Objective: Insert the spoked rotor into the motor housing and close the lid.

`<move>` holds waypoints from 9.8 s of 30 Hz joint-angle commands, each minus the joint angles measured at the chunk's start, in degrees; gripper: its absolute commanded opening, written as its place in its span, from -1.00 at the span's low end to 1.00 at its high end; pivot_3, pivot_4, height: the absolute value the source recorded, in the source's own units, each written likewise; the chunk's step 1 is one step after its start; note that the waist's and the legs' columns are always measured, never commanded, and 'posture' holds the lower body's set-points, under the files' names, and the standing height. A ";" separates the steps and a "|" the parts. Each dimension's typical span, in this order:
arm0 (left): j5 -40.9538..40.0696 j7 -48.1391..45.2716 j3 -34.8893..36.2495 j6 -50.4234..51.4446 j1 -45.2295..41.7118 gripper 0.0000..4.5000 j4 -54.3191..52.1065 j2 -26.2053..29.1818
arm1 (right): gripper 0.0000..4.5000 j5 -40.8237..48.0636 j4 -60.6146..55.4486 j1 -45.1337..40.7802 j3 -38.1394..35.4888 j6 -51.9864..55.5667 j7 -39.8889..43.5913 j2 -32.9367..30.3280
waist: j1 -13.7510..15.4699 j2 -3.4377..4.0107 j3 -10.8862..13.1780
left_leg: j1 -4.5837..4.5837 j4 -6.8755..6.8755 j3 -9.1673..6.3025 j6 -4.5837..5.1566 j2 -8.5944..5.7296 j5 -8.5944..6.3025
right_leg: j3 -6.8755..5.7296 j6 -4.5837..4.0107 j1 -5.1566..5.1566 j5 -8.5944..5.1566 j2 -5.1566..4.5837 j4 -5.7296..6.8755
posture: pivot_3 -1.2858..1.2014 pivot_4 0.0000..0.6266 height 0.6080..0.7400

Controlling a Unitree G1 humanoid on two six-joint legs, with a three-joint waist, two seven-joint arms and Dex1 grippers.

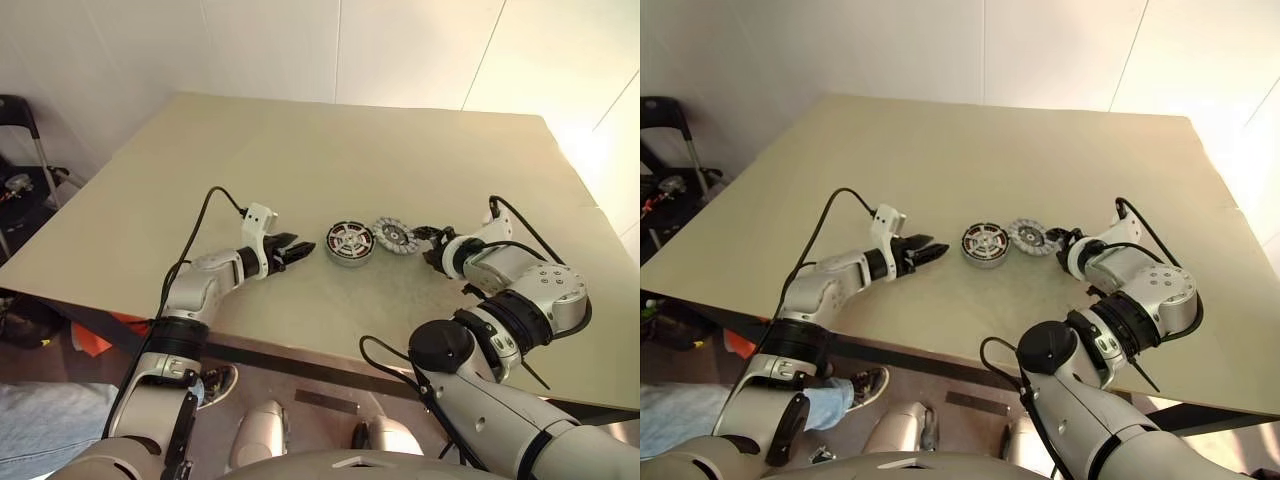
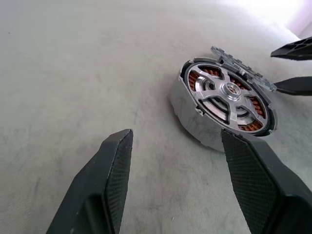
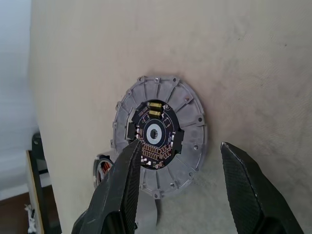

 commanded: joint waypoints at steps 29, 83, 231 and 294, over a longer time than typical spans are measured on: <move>-0.78 2.00 0.76 1.12 1.39 0.35 -5.18 -0.38 | 0.28 16.21 11.45 4.19 25.24 -21.84 9.53 2.68 | -0.31 -0.02 -0.01 | 0.15 0.00 0.03 -0.19 0.13 0.14 | -0.03 -0.57 0.03 -0.09 0.05 0.10 | 0.03 -1.00 1.00; -1.05 4.17 1.71 1.66 4.39 0.35 -7.59 -0.79 | 0.99 -14.30 44.16 2.07 75.06 -73.55 32.55 -17.05 | -0.75 -0.14 -0.01 | -0.34 1.25 0.00 0.72 0.42 -0.27 | -0.21 -0.69 0.11 -0.03 0.08 0.27 | 0.03 -1.00 1.00; -1.12 5.09 1.91 1.76 4.51 0.35 -6.21 0.04 | 0.41 -14.12 18.44 24.65 83.29 -65.76 58.40 -32.26 | -1.35 -0.27 -0.06 | 0.47 1.43 -0.01 1.29 0.47 -0.61 | -0.25 -0.62 1.22 -0.06 0.11 -0.08 | 0.03 -1.00 1.00; -1.46 5.47 0.86 2.49 4.96 0.35 -7.15 -0.88 | 0.41 -5.95 1.47 24.82 79.32 -46.40 59.24 -39.02 | 0.88 -0.57 -0.66 | 0.42 1.10 -0.03 1.44 -0.05 -1.10 | -0.20 -0.02 1.46 -0.41 -0.30 -0.72 | 0.03 -1.00 1.00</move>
